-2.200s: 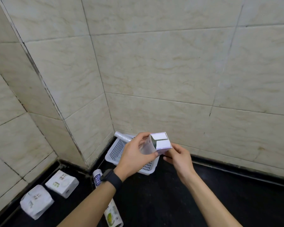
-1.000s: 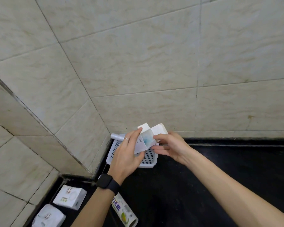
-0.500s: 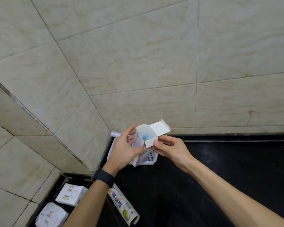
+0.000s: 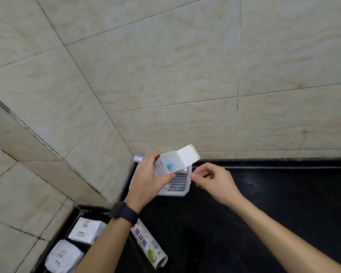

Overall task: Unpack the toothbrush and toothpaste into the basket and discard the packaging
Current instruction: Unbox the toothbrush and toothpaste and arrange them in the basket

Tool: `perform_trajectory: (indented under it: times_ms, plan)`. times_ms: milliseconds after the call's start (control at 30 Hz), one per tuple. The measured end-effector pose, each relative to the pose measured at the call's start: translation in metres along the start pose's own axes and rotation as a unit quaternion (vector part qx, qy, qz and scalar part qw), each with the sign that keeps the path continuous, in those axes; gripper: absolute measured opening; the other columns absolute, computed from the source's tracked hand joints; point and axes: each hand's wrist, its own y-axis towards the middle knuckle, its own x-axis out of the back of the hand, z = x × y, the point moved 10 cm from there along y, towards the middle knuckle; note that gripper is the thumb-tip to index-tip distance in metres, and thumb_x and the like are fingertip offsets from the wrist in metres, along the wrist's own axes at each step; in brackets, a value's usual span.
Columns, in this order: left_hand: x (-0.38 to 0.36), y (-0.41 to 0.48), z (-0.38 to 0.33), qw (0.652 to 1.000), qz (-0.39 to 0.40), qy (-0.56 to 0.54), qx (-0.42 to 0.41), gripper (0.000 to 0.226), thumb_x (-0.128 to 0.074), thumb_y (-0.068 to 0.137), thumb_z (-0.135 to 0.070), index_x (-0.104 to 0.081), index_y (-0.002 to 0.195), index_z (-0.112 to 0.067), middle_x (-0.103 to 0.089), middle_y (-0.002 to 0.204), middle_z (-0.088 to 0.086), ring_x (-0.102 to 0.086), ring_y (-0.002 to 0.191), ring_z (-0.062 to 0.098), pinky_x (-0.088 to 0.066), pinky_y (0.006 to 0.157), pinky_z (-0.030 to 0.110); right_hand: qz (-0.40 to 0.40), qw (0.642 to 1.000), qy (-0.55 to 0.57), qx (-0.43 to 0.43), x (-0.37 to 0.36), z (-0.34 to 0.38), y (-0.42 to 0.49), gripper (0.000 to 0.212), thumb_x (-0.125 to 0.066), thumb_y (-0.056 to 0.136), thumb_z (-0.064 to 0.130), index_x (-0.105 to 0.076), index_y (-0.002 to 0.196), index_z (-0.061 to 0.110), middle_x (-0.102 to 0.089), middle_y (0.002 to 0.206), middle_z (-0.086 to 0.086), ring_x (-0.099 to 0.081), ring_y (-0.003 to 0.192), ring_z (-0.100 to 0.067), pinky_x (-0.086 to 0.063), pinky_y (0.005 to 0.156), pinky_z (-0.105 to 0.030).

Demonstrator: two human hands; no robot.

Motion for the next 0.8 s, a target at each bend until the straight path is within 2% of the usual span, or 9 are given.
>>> perform_trajectory:
  times_ms: [67, 133, 233, 367, 500, 667, 800]
  plan:
    - [0.005, -0.001, -0.002, 0.999, -0.006, 0.043, -0.024, 0.062, -0.083, 0.072, -0.036, -0.052, 0.126, -0.028, -0.056, 0.114, -0.019, -0.051, 0.105, 0.001, -0.042, 0.087, 0.020, -0.021, 0.998, -0.045, 0.048, 0.010, 0.021, -0.006, 0.019, -0.078, 0.081, 0.043, -0.068, 0.076, 0.028, -0.068, 0.074, 0.010, -0.063, 0.064, -0.009, -0.054, 0.065, -0.022]
    - [0.004, 0.000, -0.006, 0.996, -0.002, 0.076, -0.049, 0.062, -0.082, 0.075, -0.032, -0.051, 0.129, -0.024, -0.055, 0.114, -0.016, -0.050, 0.105, 0.003, -0.042, 0.088, 0.021, -0.026, 0.991, -0.084, 0.096, 0.011, 0.043, -0.005, 0.015, -0.076, 0.082, 0.043, -0.068, 0.084, 0.030, -0.061, 0.071, 0.010, -0.053, 0.064, -0.004, -0.044, 0.062, -0.015]
    - [-0.002, 0.002, -0.009, 0.990, 0.020, 0.113, -0.076, 0.065, -0.080, 0.076, -0.032, -0.048, 0.132, -0.023, -0.056, 0.120, -0.009, -0.049, 0.107, 0.006, -0.038, 0.088, 0.019, -0.011, 0.979, -0.153, 0.136, -0.003, 0.059, 0.006, 0.025, -0.070, 0.085, 0.048, -0.070, 0.106, 0.035, -0.056, 0.076, 0.010, -0.052, 0.072, -0.005, -0.042, 0.068, -0.021]
    - [-0.008, 0.005, -0.014, 0.984, 0.040, 0.137, -0.104, 0.065, -0.077, 0.078, -0.035, -0.047, 0.134, -0.023, -0.057, 0.125, -0.007, -0.050, 0.113, 0.011, -0.040, 0.094, 0.021, 0.019, 0.974, -0.187, 0.129, -0.023, 0.057, 0.017, 0.045, -0.068, 0.085, 0.053, -0.067, 0.125, 0.034, -0.057, 0.088, 0.010, -0.056, 0.080, -0.007, -0.051, 0.078, -0.032]
    - [-0.010, 0.006, -0.014, 0.982, 0.039, 0.151, -0.108, 0.064, -0.075, 0.081, -0.038, -0.047, 0.136, -0.022, -0.055, 0.130, -0.007, -0.049, 0.119, 0.009, -0.034, 0.093, 0.015, 0.012, 0.972, -0.203, 0.118, -0.029, 0.057, 0.023, 0.050, -0.071, 0.078, 0.059, -0.067, 0.121, 0.034, -0.056, 0.090, 0.012, -0.057, 0.085, -0.008, -0.052, 0.078, -0.034]
    - [-0.017, 0.007, -0.012, 0.982, 0.053, 0.147, -0.106, 0.067, -0.076, 0.081, -0.039, -0.045, 0.137, -0.021, -0.054, 0.133, -0.006, -0.048, 0.122, 0.010, -0.042, 0.097, 0.022, -0.024, 0.975, -0.192, 0.111, -0.023, 0.050, 0.023, 0.046, -0.075, 0.072, 0.062, -0.069, 0.108, 0.033, -0.054, 0.090, 0.013, -0.055, 0.082, -0.005, -0.052, 0.079, -0.032]
    - [-0.021, 0.010, -0.012, 0.982, 0.059, 0.149, -0.103, 0.066, -0.075, 0.082, -0.039, -0.045, 0.138, -0.020, -0.054, 0.133, -0.005, -0.047, 0.122, 0.010, -0.038, 0.097, 0.018, -0.032, 0.975, -0.188, 0.114, -0.021, 0.048, 0.020, 0.054, -0.075, 0.075, 0.059, -0.069, 0.120, 0.030, -0.052, 0.096, 0.016, -0.052, 0.085, -0.001, -0.050, 0.083, -0.028]
